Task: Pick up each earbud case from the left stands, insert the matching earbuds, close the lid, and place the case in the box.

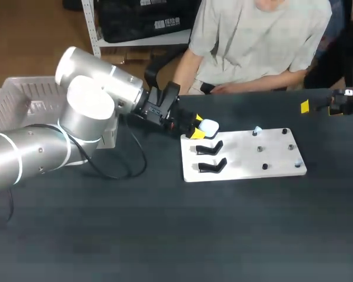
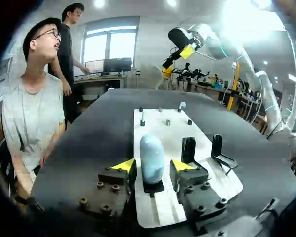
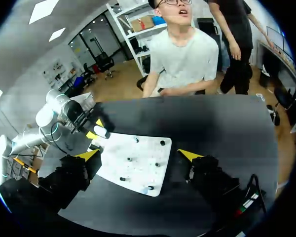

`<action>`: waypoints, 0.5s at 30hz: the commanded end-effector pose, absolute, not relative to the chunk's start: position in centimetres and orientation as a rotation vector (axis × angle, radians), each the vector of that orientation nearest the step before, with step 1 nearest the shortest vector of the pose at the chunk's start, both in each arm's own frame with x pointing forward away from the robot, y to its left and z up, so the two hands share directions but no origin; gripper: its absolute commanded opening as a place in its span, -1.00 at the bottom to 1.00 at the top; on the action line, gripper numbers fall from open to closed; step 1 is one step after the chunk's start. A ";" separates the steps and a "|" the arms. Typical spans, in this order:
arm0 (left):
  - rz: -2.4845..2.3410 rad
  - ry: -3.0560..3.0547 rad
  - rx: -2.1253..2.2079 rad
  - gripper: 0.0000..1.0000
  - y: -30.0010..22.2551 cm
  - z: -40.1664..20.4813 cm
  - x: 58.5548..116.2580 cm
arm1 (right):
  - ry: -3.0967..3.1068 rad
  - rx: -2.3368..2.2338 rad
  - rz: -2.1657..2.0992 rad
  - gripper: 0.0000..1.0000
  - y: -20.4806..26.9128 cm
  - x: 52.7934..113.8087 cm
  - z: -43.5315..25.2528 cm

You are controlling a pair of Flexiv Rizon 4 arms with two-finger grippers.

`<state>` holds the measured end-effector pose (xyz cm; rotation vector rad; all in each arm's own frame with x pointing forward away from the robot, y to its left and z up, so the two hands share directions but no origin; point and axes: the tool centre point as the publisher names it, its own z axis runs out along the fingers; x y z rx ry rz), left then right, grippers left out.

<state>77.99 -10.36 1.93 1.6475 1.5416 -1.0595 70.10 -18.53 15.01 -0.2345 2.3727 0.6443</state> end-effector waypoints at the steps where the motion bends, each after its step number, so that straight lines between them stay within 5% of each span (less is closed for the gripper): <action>1: -1.056 1.543 1.637 -0.17 -10.5 1.8 78.0 | 2.372 -0.236 0.645 1.00 -18.6 70.1 15.0; 15: -1.051 1.546 1.621 -0.22 -10.9 1.7 78.2 | 2.372 -0.236 0.645 1.00 -18.6 70.1 15.0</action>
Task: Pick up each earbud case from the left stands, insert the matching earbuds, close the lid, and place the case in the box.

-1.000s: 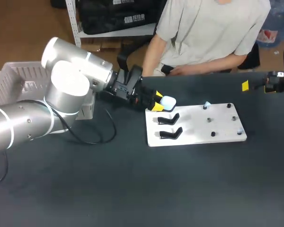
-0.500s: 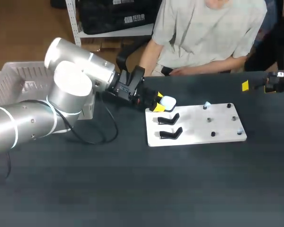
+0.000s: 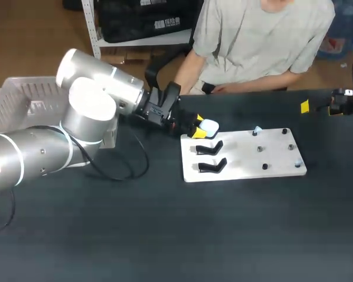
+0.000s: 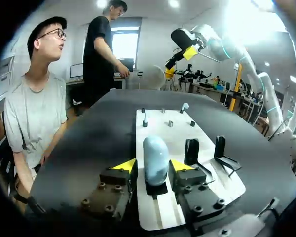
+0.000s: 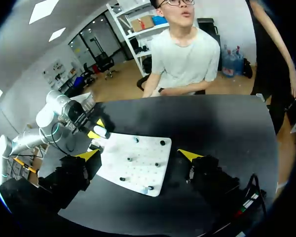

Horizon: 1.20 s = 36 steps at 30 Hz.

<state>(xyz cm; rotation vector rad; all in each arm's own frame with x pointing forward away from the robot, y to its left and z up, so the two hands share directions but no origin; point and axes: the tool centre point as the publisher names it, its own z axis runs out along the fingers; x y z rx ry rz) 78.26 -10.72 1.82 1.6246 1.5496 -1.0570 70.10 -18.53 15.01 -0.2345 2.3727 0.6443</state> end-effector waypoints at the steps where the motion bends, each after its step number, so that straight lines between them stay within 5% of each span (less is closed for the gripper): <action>1: -1.050 1.545 1.622 -0.22 -10.9 1.8 78.1 | 2.372 -0.236 0.645 1.00 -18.6 70.1 15.0; 12: -1.052 1.540 1.628 -0.61 -11.2 1.6 77.5 | 2.372 -0.236 0.645 1.00 -18.6 70.1 15.0; 14: -1.050 1.538 1.627 -1.00 -11.2 1.6 77.5 | 2.372 -0.236 0.645 1.00 -18.6 70.1 15.0; 36: -0.976 1.381 1.404 -1.00 -7.5 11.2 72.8 | 2.372 -0.236 0.645 1.00 -18.6 70.1 15.0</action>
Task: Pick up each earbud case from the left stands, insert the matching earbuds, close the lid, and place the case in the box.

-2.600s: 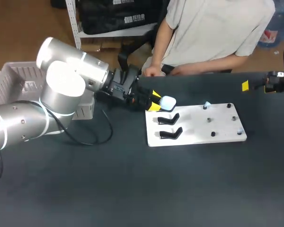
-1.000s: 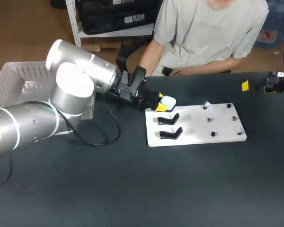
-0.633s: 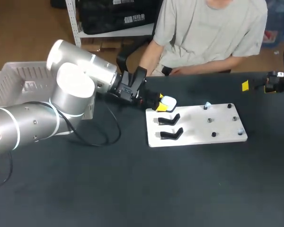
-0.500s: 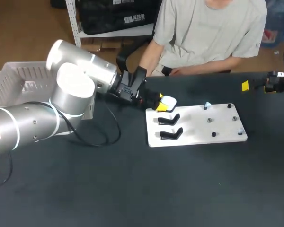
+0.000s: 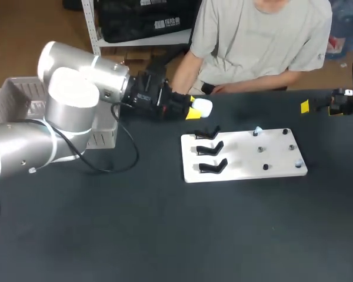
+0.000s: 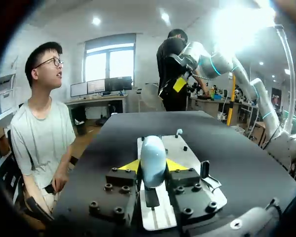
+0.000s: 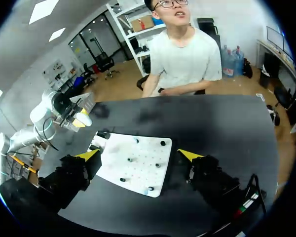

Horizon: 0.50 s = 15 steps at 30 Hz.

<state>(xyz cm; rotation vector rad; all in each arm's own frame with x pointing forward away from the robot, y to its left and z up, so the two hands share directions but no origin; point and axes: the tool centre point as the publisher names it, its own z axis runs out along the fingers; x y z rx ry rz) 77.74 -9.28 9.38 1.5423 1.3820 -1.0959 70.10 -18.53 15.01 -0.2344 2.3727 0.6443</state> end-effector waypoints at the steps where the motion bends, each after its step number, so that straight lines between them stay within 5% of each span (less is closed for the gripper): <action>1: -0.978 1.374 1.391 -1.00 -7.4 11.8 72.2 | 2.372 -0.236 0.645 1.00 -18.6 70.1 15.0; 15: -0.961 1.352 1.267 -1.00 -7.5 15.1 69.3 | 2.372 -0.236 0.645 1.00 -18.6 70.1 15.0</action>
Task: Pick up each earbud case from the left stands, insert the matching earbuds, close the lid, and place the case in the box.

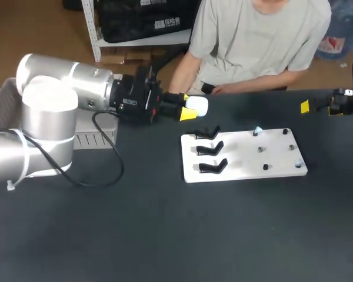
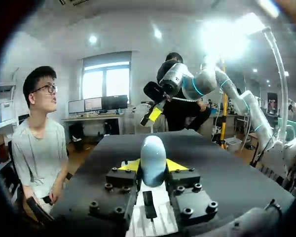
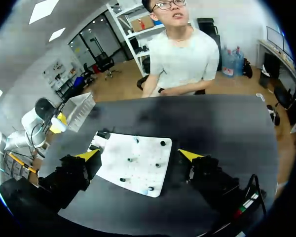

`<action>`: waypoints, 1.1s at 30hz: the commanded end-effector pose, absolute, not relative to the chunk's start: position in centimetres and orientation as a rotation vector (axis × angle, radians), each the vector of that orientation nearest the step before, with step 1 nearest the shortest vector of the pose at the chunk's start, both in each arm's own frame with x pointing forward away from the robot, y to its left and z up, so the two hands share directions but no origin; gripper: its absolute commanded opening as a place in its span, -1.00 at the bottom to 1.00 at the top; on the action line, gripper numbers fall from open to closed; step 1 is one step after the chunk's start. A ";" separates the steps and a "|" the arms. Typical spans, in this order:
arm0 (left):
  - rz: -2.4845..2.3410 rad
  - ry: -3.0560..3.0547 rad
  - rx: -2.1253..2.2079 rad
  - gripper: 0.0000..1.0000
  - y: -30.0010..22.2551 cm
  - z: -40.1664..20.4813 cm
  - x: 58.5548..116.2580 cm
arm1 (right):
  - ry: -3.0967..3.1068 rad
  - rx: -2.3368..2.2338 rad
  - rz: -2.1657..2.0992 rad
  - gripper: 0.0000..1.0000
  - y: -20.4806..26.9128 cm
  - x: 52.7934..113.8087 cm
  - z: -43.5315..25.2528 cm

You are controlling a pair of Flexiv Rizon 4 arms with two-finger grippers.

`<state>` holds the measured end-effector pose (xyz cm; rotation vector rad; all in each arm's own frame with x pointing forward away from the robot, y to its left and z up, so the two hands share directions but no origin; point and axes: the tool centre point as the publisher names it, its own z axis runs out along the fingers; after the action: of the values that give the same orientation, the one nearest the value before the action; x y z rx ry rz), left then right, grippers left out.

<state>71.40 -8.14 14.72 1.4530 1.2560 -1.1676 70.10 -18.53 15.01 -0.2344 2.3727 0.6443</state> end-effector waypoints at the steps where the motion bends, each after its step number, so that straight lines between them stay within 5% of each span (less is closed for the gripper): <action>1: -0.961 1.352 1.267 -1.00 -7.5 15.1 69.3 | 2.372 -0.236 0.645 1.00 -18.6 70.1 15.0; 33: -1.024 1.331 1.307 -1.00 -8.2 14.9 68.6 | 2.372 -0.236 0.654 1.00 -18.6 70.0 14.9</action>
<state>69.01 -7.89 15.19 1.3199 1.3288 -1.0377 70.09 -18.53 15.00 -0.2336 2.3734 0.6448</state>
